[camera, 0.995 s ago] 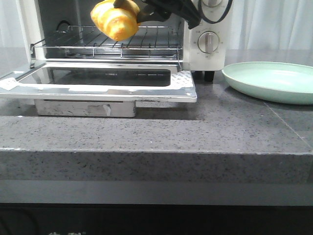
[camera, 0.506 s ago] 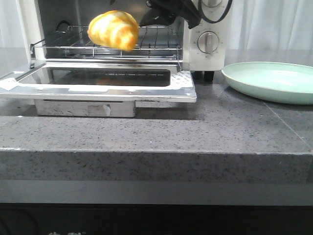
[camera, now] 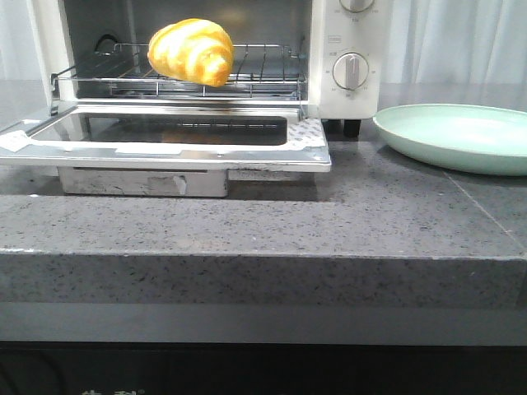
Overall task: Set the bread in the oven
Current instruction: 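Lower the croissant onto the oven rack and open the right gripper, then withdraw the right gripper out of the oven back over the plate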
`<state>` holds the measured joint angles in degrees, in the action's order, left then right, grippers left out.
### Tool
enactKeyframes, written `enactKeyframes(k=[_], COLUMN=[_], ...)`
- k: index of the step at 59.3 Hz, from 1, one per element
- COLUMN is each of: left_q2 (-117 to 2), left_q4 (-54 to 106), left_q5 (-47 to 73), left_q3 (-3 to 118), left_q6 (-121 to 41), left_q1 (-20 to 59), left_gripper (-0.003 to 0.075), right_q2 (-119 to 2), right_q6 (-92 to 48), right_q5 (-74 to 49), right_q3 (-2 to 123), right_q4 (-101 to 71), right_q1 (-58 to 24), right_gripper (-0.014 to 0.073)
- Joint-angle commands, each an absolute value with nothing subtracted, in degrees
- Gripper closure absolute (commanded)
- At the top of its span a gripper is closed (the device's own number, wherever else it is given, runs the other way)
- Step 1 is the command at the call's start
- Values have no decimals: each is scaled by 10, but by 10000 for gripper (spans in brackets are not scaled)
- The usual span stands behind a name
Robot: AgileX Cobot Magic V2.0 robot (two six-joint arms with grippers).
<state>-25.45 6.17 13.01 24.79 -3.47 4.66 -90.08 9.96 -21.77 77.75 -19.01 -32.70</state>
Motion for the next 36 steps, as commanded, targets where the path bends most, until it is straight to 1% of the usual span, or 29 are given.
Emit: enactKeyframes(k=[1, 10, 19, 27, 36], left_q2=[-256, -256, -256, -256, -256], left_q4=[67, 67, 67, 67, 67], left_q5=[89, 89, 89, 90, 90], left_q3=[264, 264, 264, 264, 264], left_q6=[-29, -29, -29, -29, -29], left_q1=[45, 45, 45, 45, 45], left_gripper=[741, 741, 741, 741, 741], right_q2=[-853, -806, -758, -702, -615], right_q6=[91, 91, 92, 109, 146], right_q5=[-236, -346, -433, -435, -375], right_q3=[798, 798, 793, 750, 638], right_q4=[-127, -40, 0, 19, 39], right_q1=[-316, -278, -237, -216, -209], right_gripper=[662, 663, 663, 663, 663])
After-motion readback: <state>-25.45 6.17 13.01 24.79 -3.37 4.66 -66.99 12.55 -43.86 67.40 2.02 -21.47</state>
